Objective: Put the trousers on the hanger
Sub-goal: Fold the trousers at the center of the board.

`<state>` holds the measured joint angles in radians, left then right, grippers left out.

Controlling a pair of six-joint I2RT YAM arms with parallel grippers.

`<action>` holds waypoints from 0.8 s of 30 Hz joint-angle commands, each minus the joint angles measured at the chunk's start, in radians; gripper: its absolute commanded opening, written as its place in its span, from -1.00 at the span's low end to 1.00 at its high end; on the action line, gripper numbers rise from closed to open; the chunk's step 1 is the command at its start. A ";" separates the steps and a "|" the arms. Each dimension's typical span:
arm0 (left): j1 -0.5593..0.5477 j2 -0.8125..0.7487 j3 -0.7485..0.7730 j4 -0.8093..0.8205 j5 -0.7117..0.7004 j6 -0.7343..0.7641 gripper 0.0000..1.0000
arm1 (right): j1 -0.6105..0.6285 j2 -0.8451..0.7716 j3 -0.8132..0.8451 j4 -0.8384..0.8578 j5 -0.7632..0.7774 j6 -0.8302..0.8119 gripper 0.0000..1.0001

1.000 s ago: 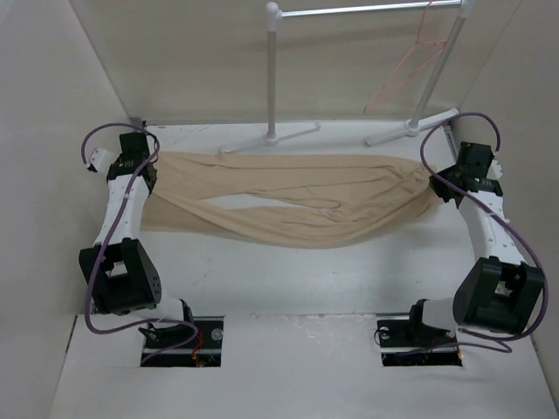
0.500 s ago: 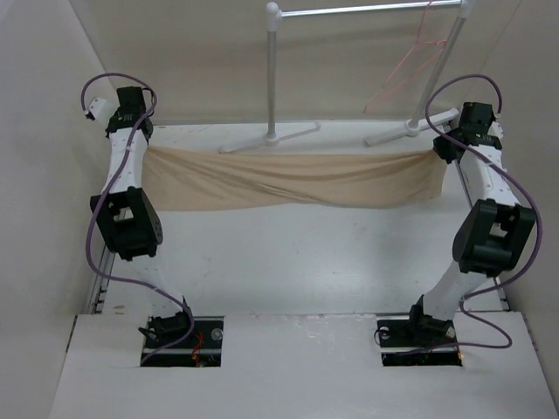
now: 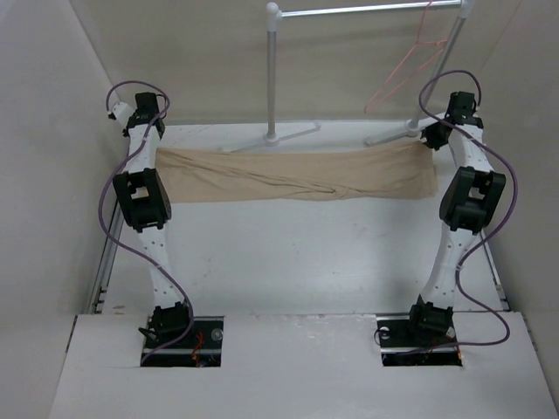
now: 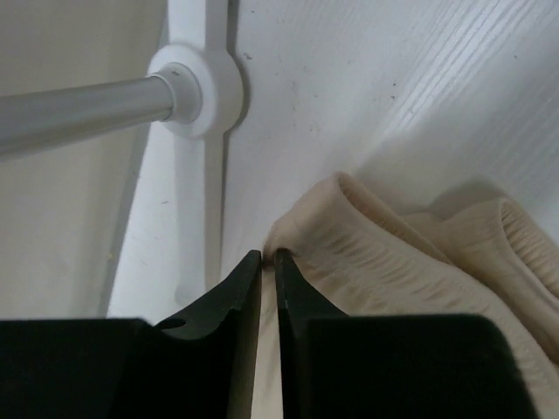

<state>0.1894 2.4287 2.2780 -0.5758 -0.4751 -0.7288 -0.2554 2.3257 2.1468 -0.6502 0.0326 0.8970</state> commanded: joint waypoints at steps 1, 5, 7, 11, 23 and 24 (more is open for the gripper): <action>-0.005 -0.020 0.052 0.086 0.006 0.014 -0.75 | -0.003 0.015 0.081 -0.052 0.006 0.006 -0.42; 0.006 -0.111 -0.017 0.120 0.072 0.022 -0.19 | 0.020 -0.029 0.058 -0.042 0.029 -0.027 0.02; 0.028 -0.207 -0.145 0.131 0.105 0.026 -0.03 | 0.029 -0.092 0.000 -0.023 0.053 -0.062 0.14; 0.074 -0.468 -0.597 0.198 0.174 -0.029 0.03 | 0.051 -0.309 -0.297 0.107 0.089 -0.093 0.26; 0.127 -0.646 -1.197 0.404 0.412 -0.238 0.03 | 0.095 -0.713 -0.901 0.300 0.053 -0.041 -0.51; 0.124 -0.629 -1.192 0.409 0.420 -0.251 0.05 | 0.084 -0.729 -0.932 0.304 0.047 -0.040 -0.35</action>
<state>0.3042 1.7733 1.0847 -0.2749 -0.1139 -0.9188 -0.1627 1.6390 1.2755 -0.4099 0.0887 0.8566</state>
